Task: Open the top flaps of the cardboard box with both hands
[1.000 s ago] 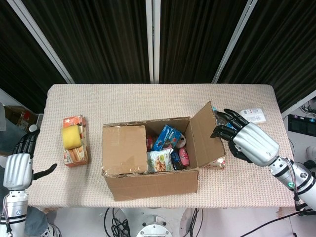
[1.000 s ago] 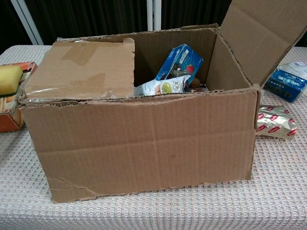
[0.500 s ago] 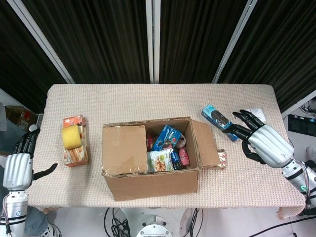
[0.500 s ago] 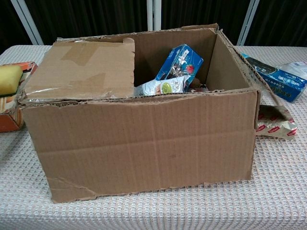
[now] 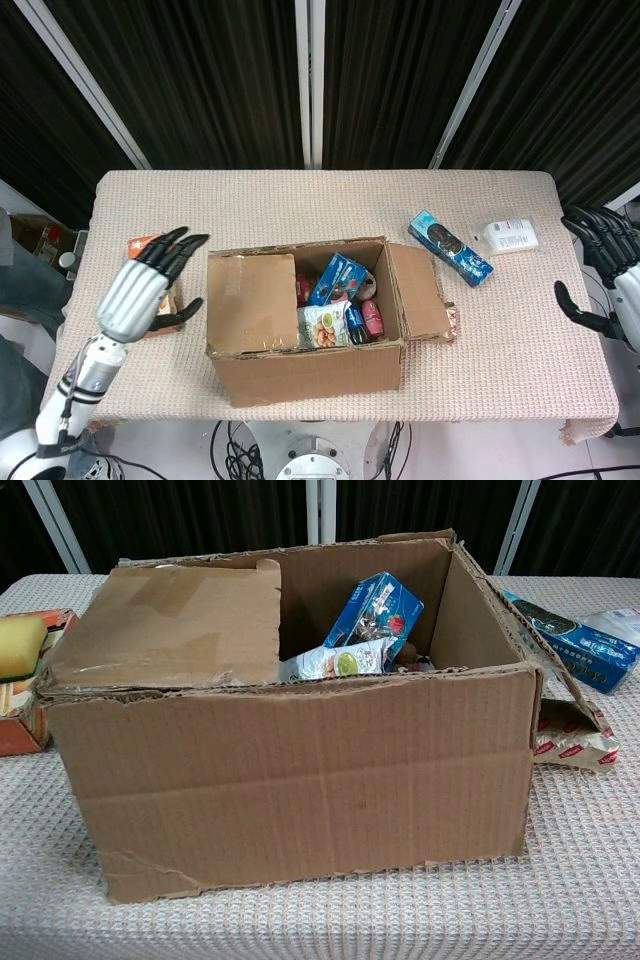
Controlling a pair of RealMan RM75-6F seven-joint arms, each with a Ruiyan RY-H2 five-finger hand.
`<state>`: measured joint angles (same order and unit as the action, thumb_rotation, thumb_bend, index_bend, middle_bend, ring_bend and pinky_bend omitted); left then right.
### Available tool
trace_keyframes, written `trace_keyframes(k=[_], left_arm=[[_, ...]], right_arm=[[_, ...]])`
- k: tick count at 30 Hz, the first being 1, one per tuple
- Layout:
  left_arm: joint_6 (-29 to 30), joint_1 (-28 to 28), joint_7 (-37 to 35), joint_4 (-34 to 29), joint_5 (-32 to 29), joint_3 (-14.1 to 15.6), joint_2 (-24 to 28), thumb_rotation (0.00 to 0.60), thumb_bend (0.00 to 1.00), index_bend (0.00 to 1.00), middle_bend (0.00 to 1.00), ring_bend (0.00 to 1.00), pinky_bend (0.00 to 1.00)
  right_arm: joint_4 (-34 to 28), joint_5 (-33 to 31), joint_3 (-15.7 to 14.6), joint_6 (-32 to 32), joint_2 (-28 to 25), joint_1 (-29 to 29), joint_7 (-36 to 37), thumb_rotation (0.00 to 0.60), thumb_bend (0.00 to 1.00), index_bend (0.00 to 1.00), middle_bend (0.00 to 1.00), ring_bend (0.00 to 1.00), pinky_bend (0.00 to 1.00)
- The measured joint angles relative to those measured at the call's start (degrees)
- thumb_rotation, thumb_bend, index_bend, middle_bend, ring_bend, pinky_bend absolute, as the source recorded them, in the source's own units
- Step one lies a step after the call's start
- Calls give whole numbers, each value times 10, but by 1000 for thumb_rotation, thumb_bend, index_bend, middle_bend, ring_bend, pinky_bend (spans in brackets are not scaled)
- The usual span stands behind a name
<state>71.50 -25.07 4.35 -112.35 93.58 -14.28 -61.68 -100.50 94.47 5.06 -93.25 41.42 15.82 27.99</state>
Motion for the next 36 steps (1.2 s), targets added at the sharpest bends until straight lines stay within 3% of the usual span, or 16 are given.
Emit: trace_keyframes(k=[5,7,10,12,14,16,19,22,26,36], left_arm=[[-100,-111,-37,-15,23,-28,2,600,294,393,311,81,189],[-129,-147,-58,-14,33,-31,-9,600,222,426,348,81,188],[-162,-192,-79,-4,48,-30,-43,600,38,434,363,81,184],[-176,-217,-86,9,54,-28,-76,599,4,434,370,81,178],[-189,-242,-90,25,55,-26,-110,546,0,432,376,81,172],[-204,-264,-92,42,52,-25,-135,371,0,423,377,81,166],[-233,-289,-90,63,30,-24,-155,179,0,369,351,80,163],[-266,-308,-83,72,2,-22,-159,60,0,308,303,78,160],[-305,-333,-72,92,-29,-11,-161,10,0,293,291,73,157],[-338,-349,-35,128,-70,22,-149,4,0,298,300,65,154]], right_arm=[[10,-5,4,-33,-6,-27,34,600,370,0,0,0,0],[12,-7,7,-42,-9,-35,41,600,372,0,0,0,0],[12,-8,9,-43,-10,-41,47,600,376,0,0,0,0],[14,-10,8,-39,-10,-42,50,600,379,0,0,0,0],[16,-11,8,-34,-8,-44,53,600,383,0,0,0,0],[21,-14,8,-32,-5,-47,59,600,401,0,0,0,0],[29,-18,8,-30,-2,-51,68,600,436,0,0,0,0],[39,-24,10,-30,2,-56,79,600,446,0,0,0,0],[54,-28,11,-27,8,-60,94,600,447,0,0,0,0],[71,-25,17,-24,22,-64,112,600,447,0,0,0,0]])
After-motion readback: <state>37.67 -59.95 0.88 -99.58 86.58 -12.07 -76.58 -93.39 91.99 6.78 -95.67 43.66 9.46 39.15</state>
